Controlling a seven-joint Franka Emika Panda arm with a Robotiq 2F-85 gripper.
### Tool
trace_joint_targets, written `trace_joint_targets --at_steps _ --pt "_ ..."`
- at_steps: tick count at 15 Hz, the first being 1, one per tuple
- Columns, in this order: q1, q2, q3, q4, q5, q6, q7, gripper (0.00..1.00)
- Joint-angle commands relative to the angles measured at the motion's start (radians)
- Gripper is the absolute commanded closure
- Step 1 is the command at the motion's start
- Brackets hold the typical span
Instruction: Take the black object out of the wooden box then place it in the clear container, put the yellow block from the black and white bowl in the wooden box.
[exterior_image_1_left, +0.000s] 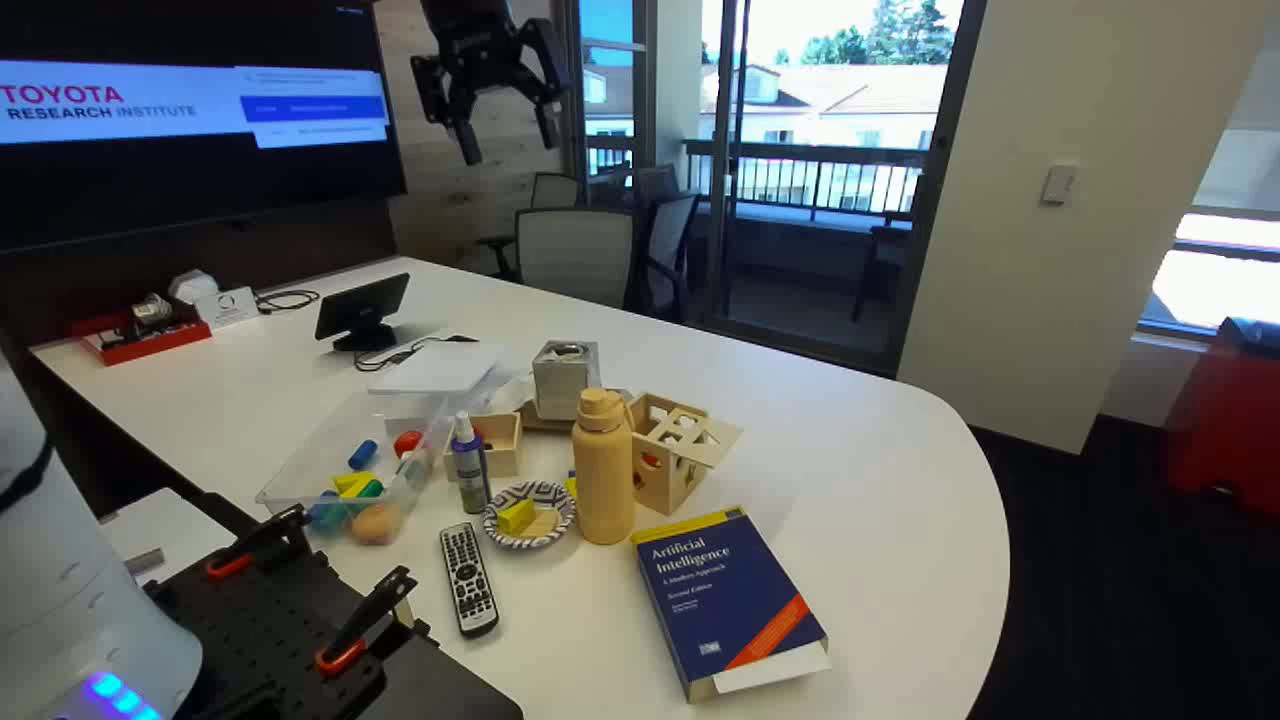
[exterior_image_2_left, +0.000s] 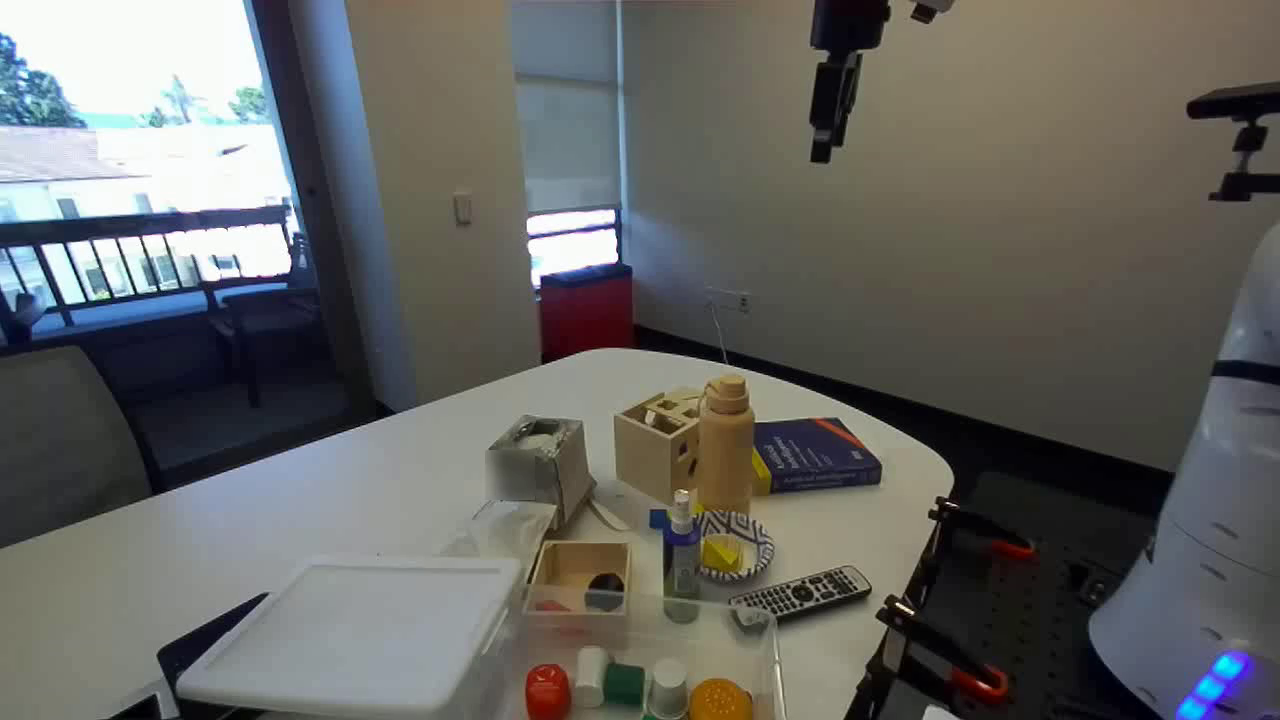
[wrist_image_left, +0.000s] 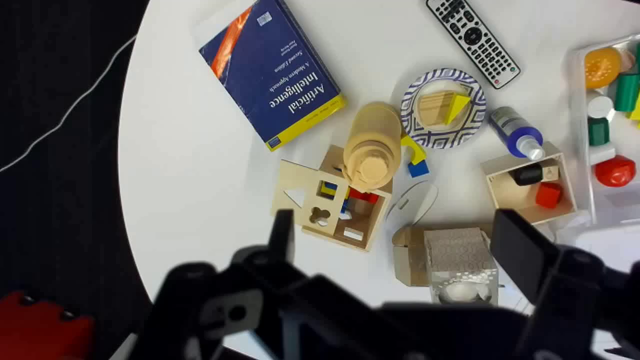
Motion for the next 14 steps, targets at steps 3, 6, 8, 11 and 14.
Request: trace_joint_targets --at_steps 3,6,8,11,14 --pt "0.001 0.001 -0.001 0.002 0.000 -0.002 0.000 0.00" --pt "0.022 0.074 0.060 -0.064 -0.025 0.083 0.081 0.00" --pt "0.050 0.130 0.095 -0.113 -0.019 0.150 0.094 0.00" --pt "0.094 0.266 0.160 -0.165 -0.016 0.314 0.139 0.00" --pt "0.121 0.446 0.230 -0.167 -0.061 0.474 0.214 0.00"
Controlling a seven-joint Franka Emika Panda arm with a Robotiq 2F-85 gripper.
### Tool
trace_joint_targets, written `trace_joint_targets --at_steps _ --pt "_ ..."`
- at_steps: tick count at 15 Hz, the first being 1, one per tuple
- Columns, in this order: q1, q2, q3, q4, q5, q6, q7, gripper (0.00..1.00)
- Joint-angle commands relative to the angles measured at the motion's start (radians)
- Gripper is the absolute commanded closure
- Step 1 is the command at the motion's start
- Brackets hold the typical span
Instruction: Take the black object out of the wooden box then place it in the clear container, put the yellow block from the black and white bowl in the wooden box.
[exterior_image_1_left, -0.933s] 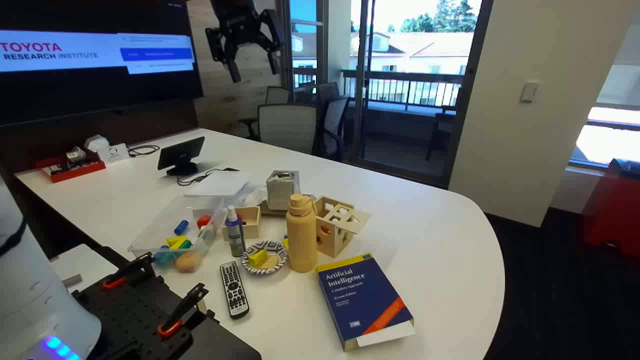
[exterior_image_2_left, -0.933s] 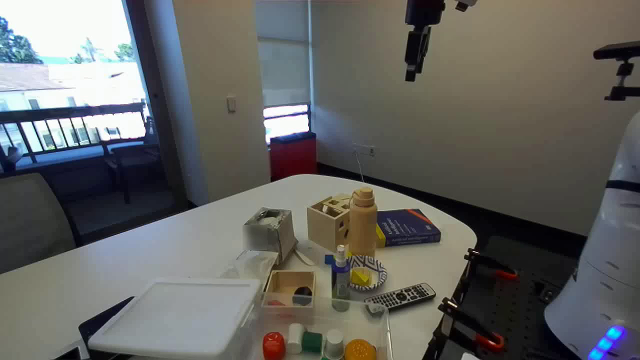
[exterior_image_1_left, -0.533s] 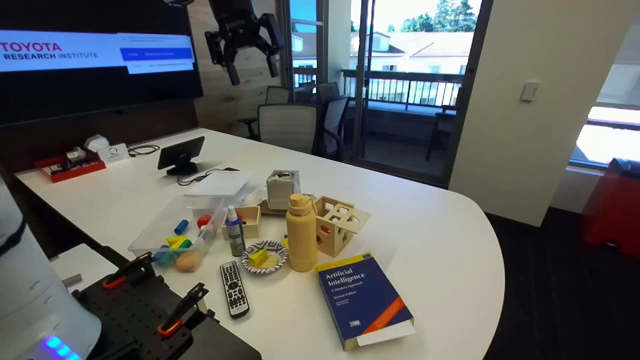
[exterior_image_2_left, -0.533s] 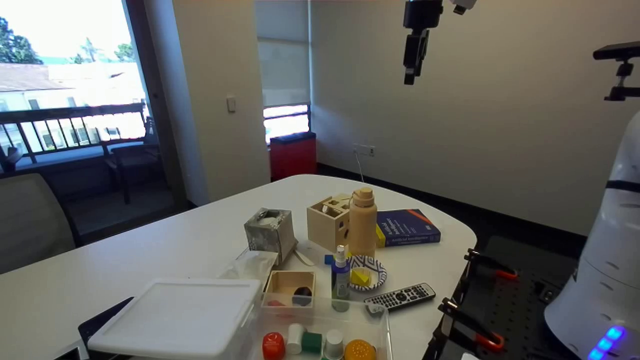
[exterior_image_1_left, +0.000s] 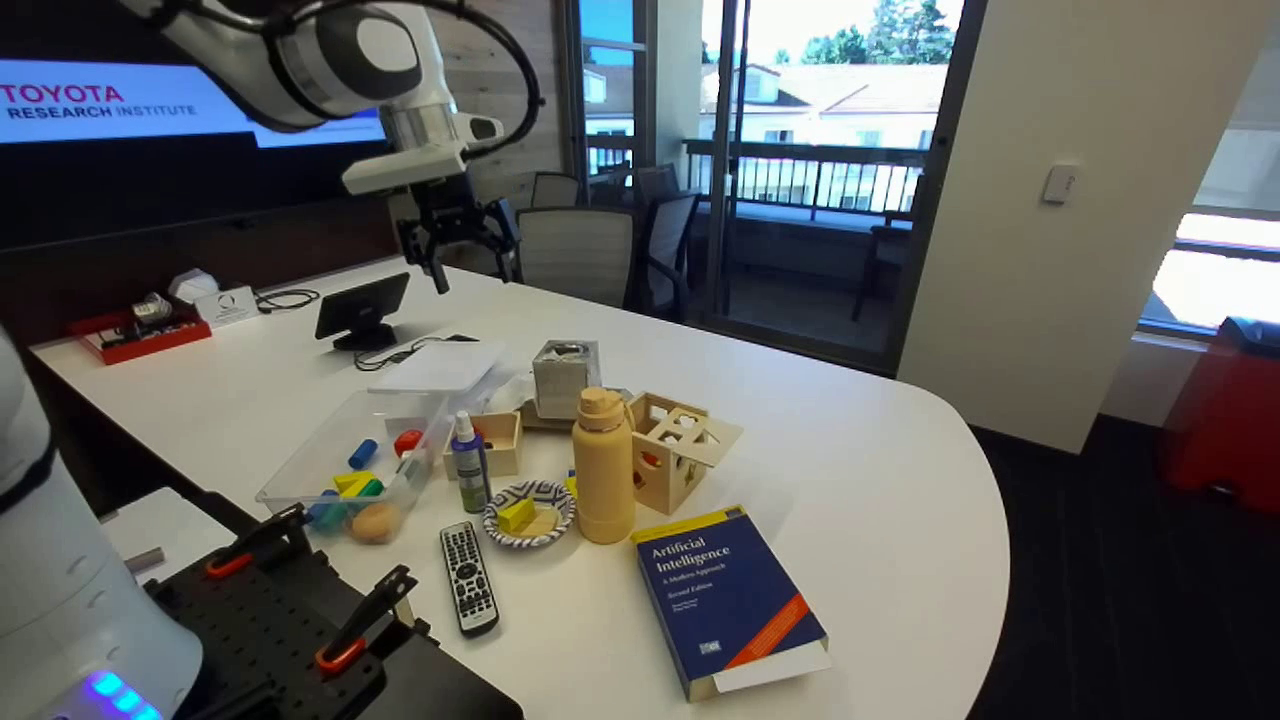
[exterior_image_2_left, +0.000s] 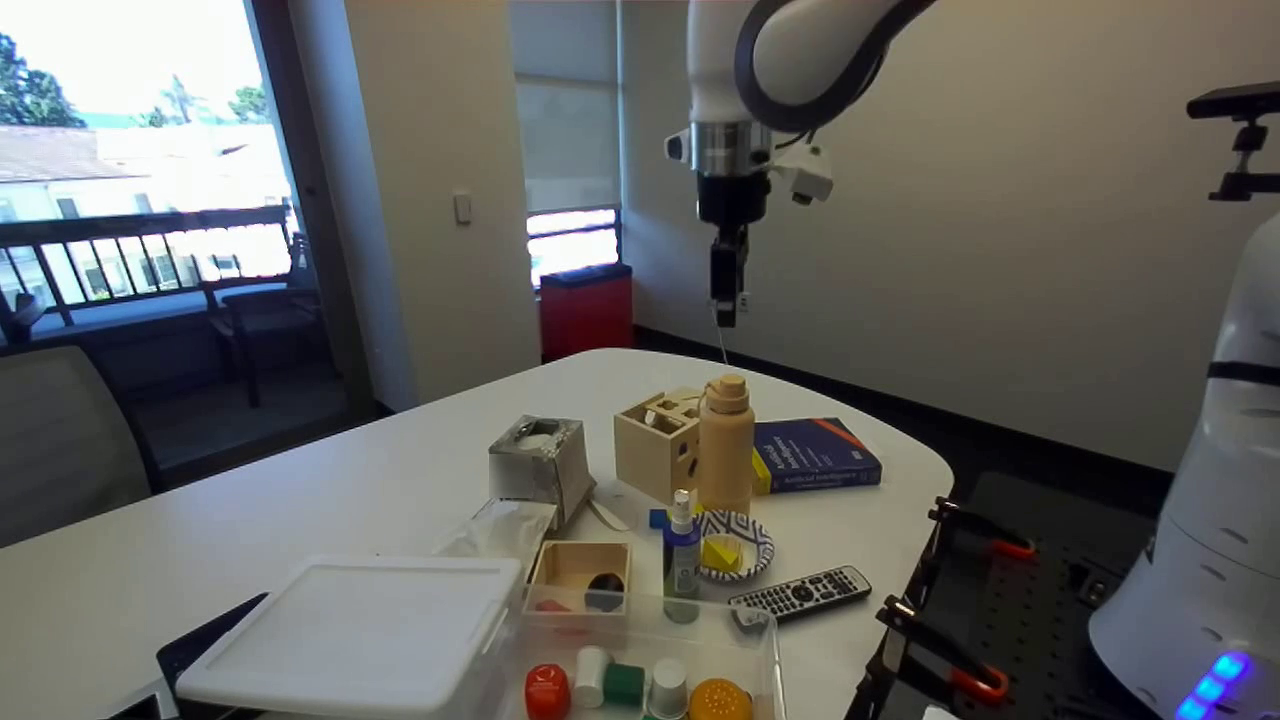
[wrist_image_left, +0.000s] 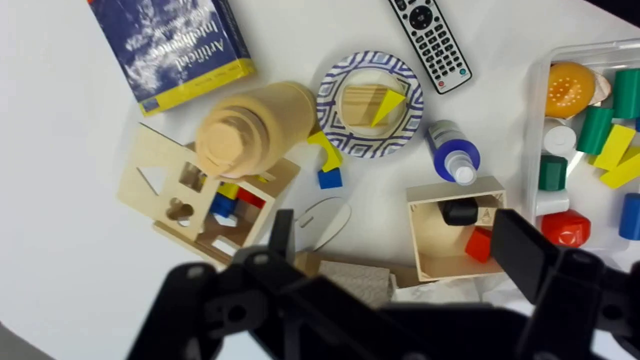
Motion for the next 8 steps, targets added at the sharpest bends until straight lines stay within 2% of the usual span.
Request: trace_joint_targets --at_steps 1,3,5,8 --pt "0.025 0.223 0.062 0.033 -0.082 0.152 0.101 0.00" --pt "0.041 0.367 0.081 0.079 -0.149 0.203 0.175 0.00" --pt "0.071 0.506 0.071 0.138 -0.211 0.228 0.242 0.00" --pt "0.124 0.716 0.045 0.281 -0.228 0.243 0.268 0.00"
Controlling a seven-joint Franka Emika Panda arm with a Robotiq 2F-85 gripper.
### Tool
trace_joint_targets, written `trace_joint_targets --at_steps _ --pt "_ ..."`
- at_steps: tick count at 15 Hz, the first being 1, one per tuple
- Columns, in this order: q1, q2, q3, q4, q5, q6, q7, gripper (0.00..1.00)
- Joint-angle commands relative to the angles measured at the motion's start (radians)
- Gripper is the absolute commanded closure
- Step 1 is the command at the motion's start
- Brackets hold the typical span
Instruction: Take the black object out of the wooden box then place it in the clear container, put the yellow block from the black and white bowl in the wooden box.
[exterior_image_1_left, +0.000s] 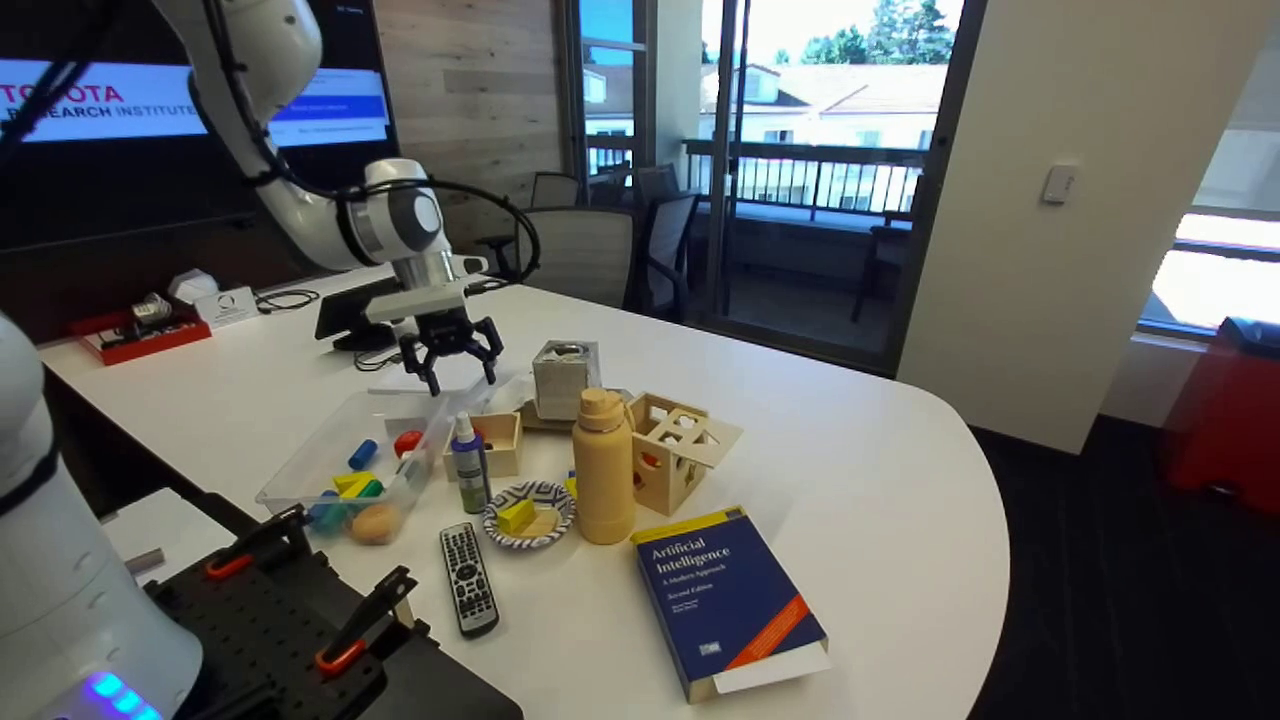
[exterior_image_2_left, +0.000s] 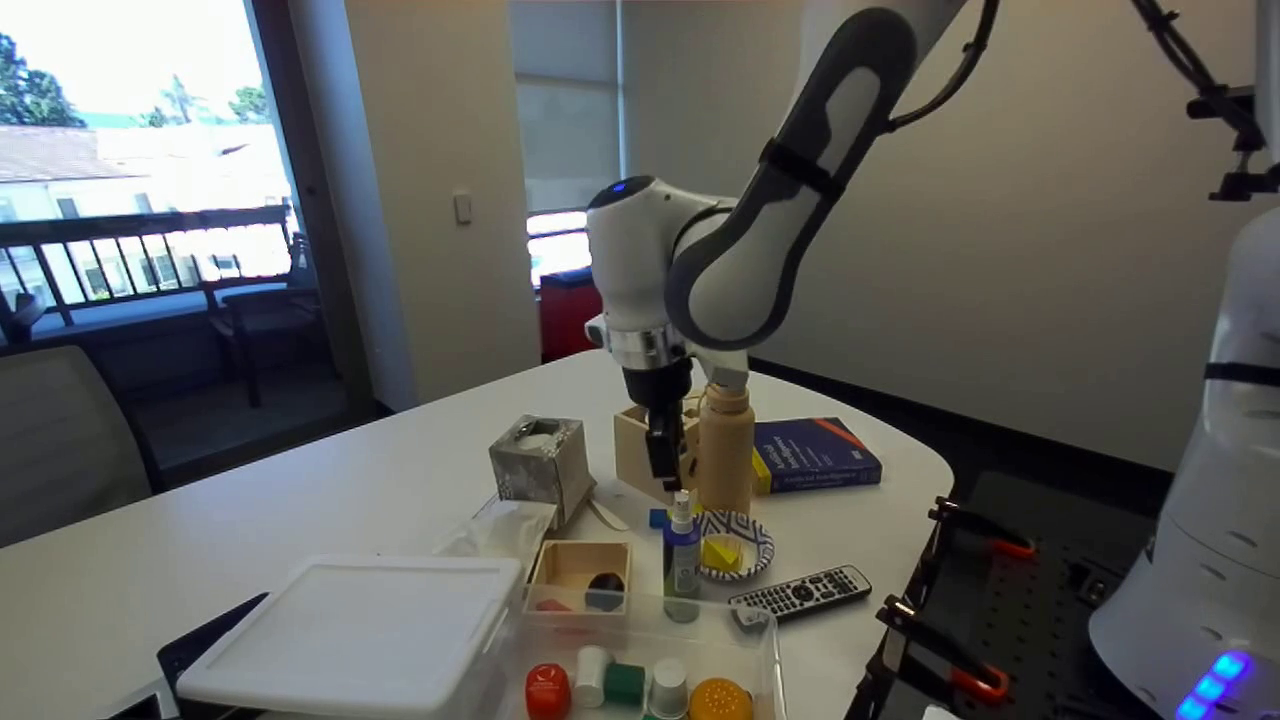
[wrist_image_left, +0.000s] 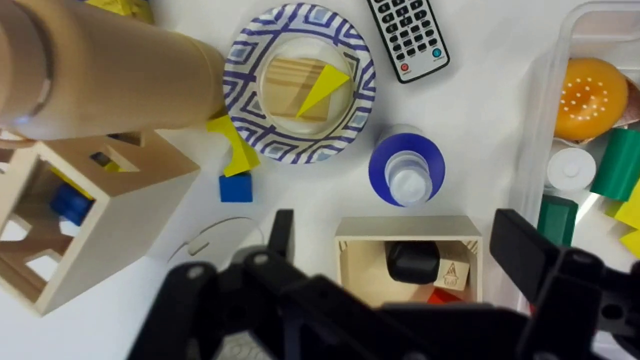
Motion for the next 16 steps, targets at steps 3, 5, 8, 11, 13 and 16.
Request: trace_joint_targets --at_steps 3,5,8,11,13,16 --pt "0.082 0.379 -0.040 0.337 0.014 0.004 0.010 0.00" --pt "0.096 0.460 -0.045 0.431 0.033 -0.005 -0.002 0.00" --pt "0.109 0.550 -0.058 0.543 0.053 -0.020 -0.011 0.00" --pt "0.100 0.599 -0.058 0.606 0.088 -0.049 -0.025 0.00" --pt "0.083 0.618 -0.044 0.634 0.122 -0.091 -0.052 0.00" --pt "0.067 0.632 -0.026 0.662 0.171 -0.164 -0.097 0.00"
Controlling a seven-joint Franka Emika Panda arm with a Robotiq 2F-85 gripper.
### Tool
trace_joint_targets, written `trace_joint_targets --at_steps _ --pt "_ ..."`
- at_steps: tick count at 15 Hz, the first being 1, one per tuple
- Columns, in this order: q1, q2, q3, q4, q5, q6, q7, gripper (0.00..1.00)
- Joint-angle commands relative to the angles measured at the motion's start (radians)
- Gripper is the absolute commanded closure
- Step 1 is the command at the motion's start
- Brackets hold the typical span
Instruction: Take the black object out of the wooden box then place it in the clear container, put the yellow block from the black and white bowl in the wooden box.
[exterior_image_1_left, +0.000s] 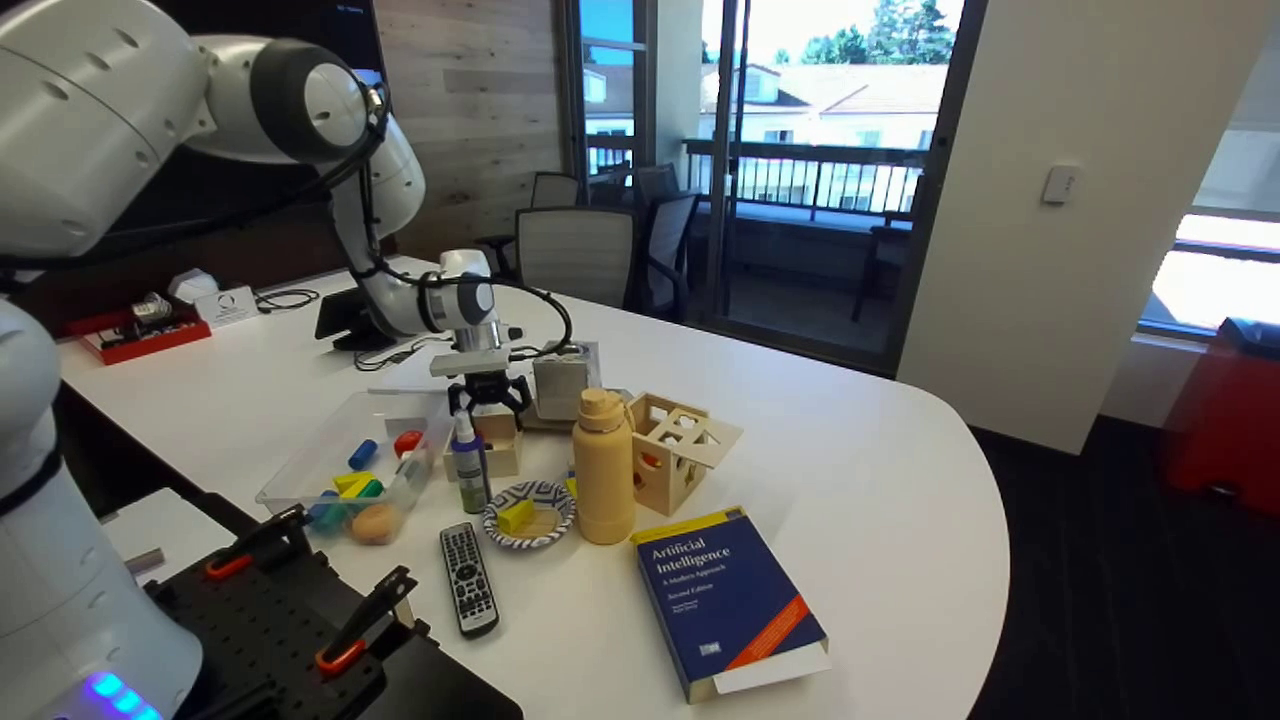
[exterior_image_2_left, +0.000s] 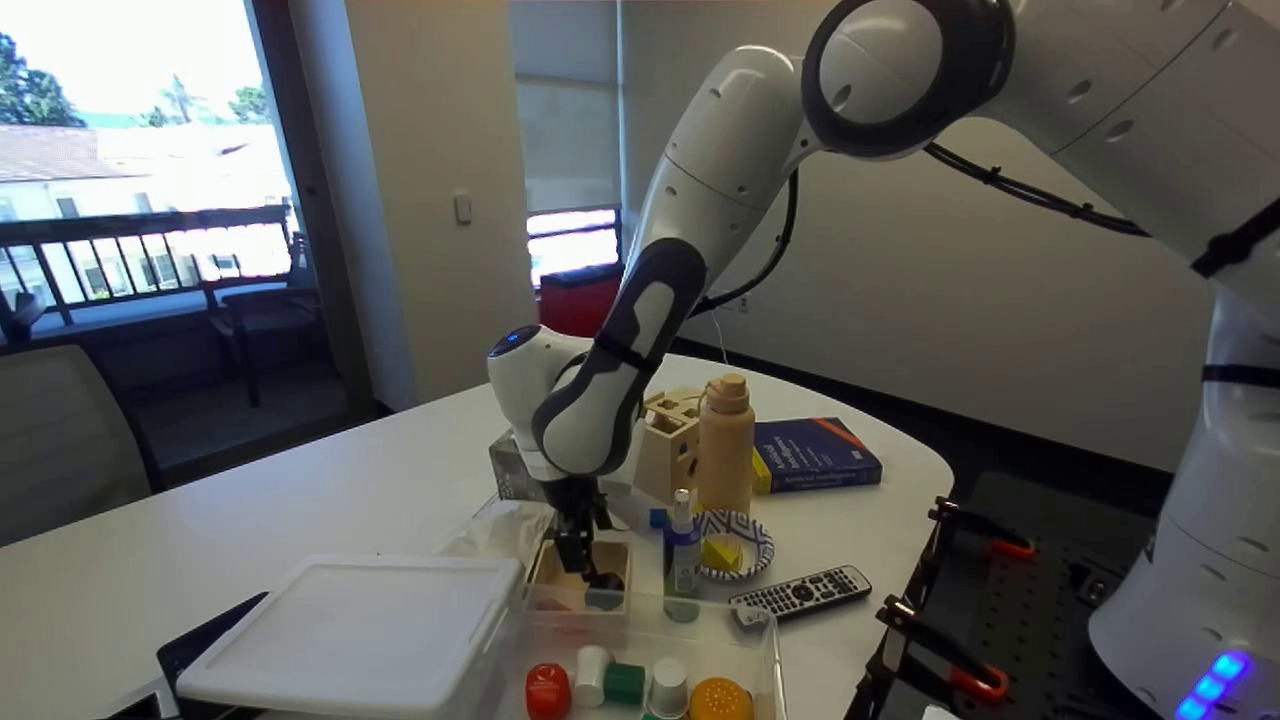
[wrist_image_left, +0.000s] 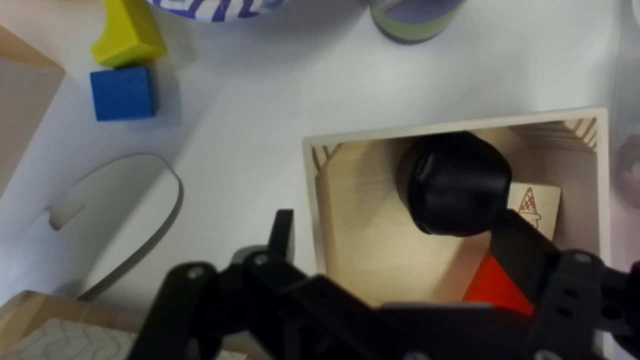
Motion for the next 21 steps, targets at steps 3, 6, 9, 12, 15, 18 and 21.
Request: trace_joint_targets --at_steps 3,6,9,12,15,18,21 --pt "-0.027 0.011 0.043 0.055 0.073 -0.133 -0.098 0.00" --pt "-0.023 0.009 0.051 0.054 0.079 -0.165 -0.113 0.00" --pt "-0.017 0.022 0.050 0.058 0.075 -0.174 -0.104 0.00" --pt "-0.008 0.042 0.041 0.060 0.062 -0.144 -0.095 0.00" --pt "-0.008 0.059 0.048 0.068 0.067 -0.152 -0.101 0.00" --pt "-0.004 0.068 0.051 0.073 0.068 -0.159 -0.103 0.00" --pt "-0.003 0.070 0.049 0.077 0.065 -0.156 -0.102 0.26"
